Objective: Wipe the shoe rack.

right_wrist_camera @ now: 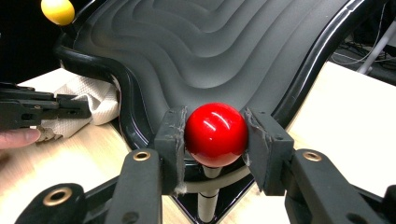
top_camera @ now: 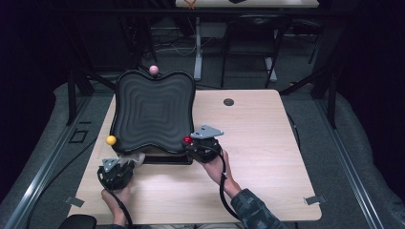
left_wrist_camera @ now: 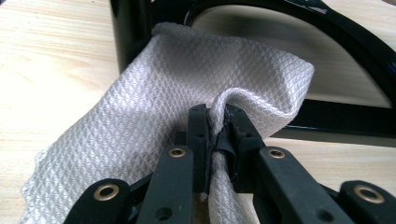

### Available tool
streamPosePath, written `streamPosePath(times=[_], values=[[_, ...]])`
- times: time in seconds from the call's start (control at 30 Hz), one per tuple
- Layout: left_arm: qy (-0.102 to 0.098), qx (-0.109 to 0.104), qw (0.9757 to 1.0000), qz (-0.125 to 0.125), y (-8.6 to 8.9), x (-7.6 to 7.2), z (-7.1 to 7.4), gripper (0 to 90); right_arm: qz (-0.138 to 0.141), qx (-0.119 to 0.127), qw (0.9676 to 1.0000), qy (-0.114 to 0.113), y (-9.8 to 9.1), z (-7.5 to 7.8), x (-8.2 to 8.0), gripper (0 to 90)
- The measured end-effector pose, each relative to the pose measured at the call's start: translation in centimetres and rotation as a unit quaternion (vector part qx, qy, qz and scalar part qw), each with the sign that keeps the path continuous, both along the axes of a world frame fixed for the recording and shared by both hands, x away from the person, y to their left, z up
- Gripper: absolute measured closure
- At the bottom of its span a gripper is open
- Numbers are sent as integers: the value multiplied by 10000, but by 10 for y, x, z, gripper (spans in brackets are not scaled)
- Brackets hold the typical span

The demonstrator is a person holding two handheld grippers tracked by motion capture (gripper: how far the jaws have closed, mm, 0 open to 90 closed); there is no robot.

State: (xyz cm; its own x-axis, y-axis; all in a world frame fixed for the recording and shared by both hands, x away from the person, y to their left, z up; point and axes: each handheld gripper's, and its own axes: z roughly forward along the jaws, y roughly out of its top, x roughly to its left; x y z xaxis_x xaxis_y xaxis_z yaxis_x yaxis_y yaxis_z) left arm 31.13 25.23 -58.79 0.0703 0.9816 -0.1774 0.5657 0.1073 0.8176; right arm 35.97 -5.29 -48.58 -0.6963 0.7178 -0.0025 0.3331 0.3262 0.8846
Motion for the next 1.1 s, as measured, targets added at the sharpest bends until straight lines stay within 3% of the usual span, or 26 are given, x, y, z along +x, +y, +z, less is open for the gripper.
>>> streamPosePath(times=[0.2,0.43,0.6,0.83,1.1], values=[[55,-53,9998,-172,-12,-1,0,812,6,14,10000,23,0,0,0,596],[68,98,9988,-472,-38,-1,0,817,10,5,10000,17,0,-1,0,596],[80,190,9966,-799,-59,0,0,818,-1,-15,10000,19,0,-1,0,596],[103,239,9910,-1317,-91,3,1,818,-14,-40,10000,30,1,-1,0,596],[103,180,9827,-1838,-122,6,1,817,-22,-61,10000,25,1,-2,0,596]])
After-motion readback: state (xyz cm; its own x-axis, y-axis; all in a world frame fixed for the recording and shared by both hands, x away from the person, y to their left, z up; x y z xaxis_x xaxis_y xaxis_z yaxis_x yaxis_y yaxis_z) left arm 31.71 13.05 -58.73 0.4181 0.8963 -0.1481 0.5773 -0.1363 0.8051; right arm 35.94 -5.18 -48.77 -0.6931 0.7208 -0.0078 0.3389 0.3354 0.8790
